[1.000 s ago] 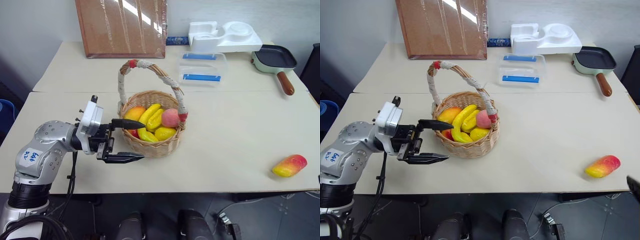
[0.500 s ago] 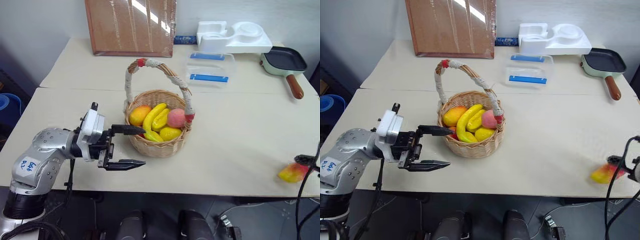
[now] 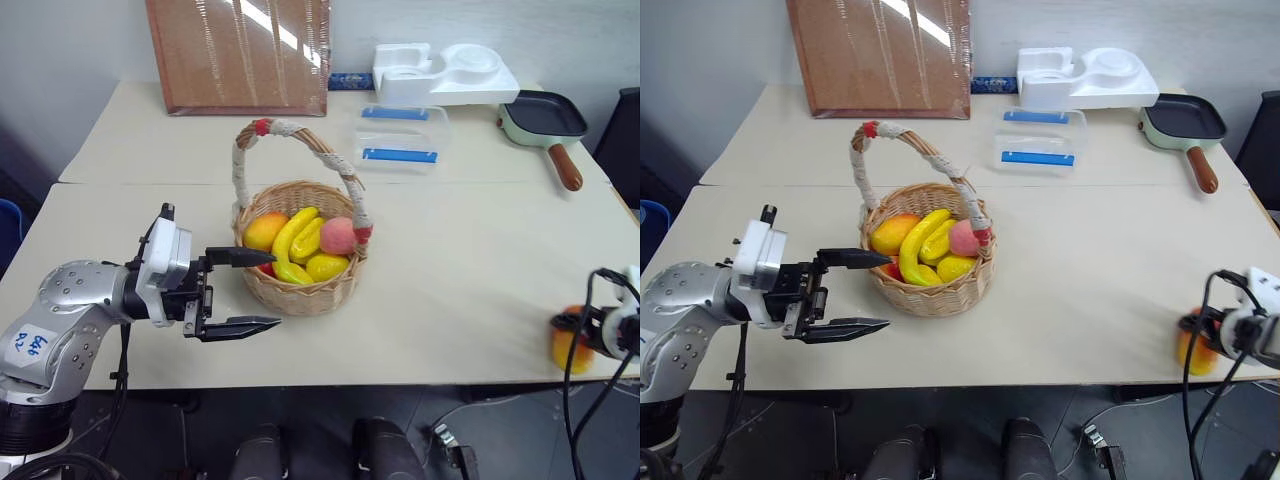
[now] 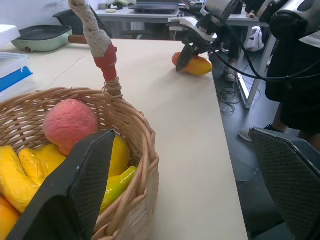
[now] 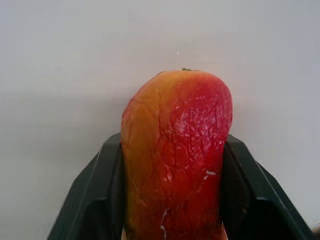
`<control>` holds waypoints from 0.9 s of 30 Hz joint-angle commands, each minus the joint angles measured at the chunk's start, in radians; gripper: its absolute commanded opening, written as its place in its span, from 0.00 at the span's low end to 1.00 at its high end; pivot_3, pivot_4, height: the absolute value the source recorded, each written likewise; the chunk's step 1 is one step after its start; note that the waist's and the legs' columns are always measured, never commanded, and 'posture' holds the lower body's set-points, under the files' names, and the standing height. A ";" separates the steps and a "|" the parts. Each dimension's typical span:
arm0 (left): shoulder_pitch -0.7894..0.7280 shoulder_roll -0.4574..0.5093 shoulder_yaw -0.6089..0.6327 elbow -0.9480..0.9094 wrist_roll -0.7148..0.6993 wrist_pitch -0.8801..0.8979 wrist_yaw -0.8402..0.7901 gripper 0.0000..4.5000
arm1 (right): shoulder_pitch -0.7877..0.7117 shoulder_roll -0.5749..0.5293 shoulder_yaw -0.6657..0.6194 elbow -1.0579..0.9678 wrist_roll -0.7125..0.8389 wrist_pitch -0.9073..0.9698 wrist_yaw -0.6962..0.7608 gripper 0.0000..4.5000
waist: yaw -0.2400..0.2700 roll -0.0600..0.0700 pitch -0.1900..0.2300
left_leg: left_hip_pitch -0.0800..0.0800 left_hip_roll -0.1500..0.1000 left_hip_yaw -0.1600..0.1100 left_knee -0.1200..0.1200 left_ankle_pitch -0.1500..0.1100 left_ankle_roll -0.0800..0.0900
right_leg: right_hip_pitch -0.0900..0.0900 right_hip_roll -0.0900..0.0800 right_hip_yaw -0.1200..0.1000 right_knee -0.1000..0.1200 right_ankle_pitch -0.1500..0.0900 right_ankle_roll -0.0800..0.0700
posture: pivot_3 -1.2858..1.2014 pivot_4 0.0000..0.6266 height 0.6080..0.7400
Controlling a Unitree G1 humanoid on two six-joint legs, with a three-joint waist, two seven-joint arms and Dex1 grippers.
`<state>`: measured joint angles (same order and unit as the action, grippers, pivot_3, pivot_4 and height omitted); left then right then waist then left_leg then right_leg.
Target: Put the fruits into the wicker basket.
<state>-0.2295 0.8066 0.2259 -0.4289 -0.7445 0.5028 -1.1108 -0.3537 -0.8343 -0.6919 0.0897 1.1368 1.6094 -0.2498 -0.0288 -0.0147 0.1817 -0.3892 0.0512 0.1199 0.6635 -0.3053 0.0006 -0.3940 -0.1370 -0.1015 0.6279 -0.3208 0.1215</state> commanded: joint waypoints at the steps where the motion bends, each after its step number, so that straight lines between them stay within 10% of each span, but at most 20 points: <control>1: 0.064 0.023 0.085 -0.022 -0.019 -0.014 0.000 1.00 | -0.057 -0.086 0.122 -0.262 0.122 -0.043 0.341 0.43 | -0.002 0.004 0.002 | 0.000 0.000 0.000 -0.001 0.000 0.000 | -0.001 0.000 0.001 0.000 0.000 0.000 | 0.52 0.24 1.00; 6: 0.177 -0.022 0.210 -0.030 -0.067 -0.015 0.054 1.00 | -0.057 -0.162 0.342 -0.519 -0.033 -0.463 0.932 0.43 | 0.005 0.005 0.002 | -0.001 0.002 -0.002 -0.003 -0.003 -0.002 | -0.003 0.002 0.000 -0.002 0.000 0.000 | 0.52 0.24 1.00; 18: 0.328 -0.069 0.306 -0.085 -0.082 -0.028 0.144 1.00 | -0.466 0.127 0.633 -0.169 -0.449 -0.861 0.871 0.43 | 0.003 -0.002 0.002 | -0.002 -0.001 0.001 0.003 -0.005 0.001 | -0.001 -0.003 0.000 -0.001 0.002 0.002 | 0.52 0.24 1.00; 27: 0.302 -0.111 0.304 -0.085 -0.103 -0.048 0.207 1.00 | -0.707 0.417 0.699 0.085 -0.450 -0.875 1.020 0.43 | -0.005 -0.001 0.003 | -0.002 0.004 0.001 0.000 -0.004 -0.001 | -0.003 0.001 -0.001 0.002 0.002 0.001 | 0.52 0.24 1.00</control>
<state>0.0823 0.7015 0.5100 -0.4962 -0.8235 0.4761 -0.9176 -1.0272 -0.4260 -0.0011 0.1705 0.6515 0.6945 0.7155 -0.0342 -0.0156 0.1843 -0.3914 0.0555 0.1213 0.6637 -0.3095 -0.0004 -0.3972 -0.1356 -0.1021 0.6299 -0.3188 0.1226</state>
